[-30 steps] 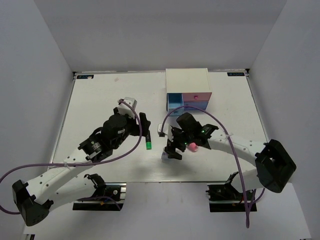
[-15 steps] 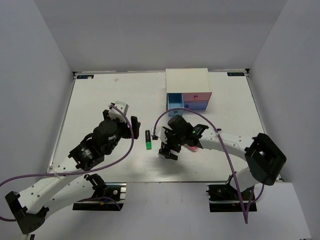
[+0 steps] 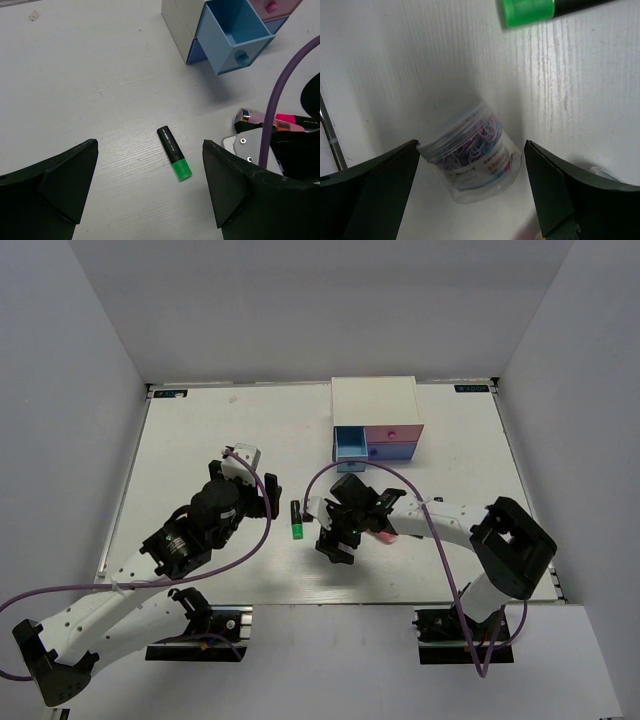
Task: Sort the stationery into containers
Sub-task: Pick up the stationery from the center of the board.
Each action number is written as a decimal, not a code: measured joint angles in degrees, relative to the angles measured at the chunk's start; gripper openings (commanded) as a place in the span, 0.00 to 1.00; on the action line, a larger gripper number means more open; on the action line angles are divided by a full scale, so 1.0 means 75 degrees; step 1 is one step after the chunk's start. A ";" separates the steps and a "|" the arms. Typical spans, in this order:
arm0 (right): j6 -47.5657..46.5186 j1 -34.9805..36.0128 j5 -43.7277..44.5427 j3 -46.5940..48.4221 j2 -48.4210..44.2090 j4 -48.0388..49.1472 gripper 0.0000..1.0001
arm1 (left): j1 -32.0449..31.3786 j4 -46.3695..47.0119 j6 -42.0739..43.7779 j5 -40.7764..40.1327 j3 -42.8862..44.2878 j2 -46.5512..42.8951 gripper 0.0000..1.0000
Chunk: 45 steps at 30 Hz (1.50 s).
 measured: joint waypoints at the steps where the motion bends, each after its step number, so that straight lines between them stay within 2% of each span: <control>1: 0.0035 0.0000 -0.0017 0.0009 0.0090 -0.0009 0.90 | 0.0000 0.0003 0.0012 0.0000 0.0000 0.0000 0.96; 12: 0.0044 0.0000 -0.0090 0.0058 0.0280 -0.0175 0.89 | 0.0000 0.0003 0.0076 0.0052 0.0000 0.0000 0.96; 13: 0.0003 0.0000 -0.0108 0.0058 0.0280 -0.0195 0.84 | 0.0000 0.0003 0.0076 0.0055 0.0000 0.0000 0.96; 15: -0.0146 0.0000 -0.0178 0.0058 0.0280 -0.0291 0.80 | 0.0000 0.0003 0.0076 0.0055 0.0000 0.0000 0.96; 25: -0.0889 0.0038 -0.0562 0.0058 0.0280 -0.0504 0.64 | 0.0000 0.0003 0.0079 0.0055 0.0000 0.0000 0.96; 31: -0.1189 0.0093 -0.0761 0.0058 0.0294 -0.0603 0.39 | 0.0038 0.0009 0.0119 0.0055 0.0000 -0.0003 0.96; 37: -0.1314 0.0125 -0.0982 0.0143 0.0382 -0.0726 0.30 | 0.0050 0.0020 0.0187 0.0009 -0.0090 -0.0189 0.97; 45: -0.1355 0.0128 -0.1032 0.0152 0.0393 -0.0766 0.28 | 0.0050 0.0070 0.0280 -0.0076 -0.0125 -0.0122 0.97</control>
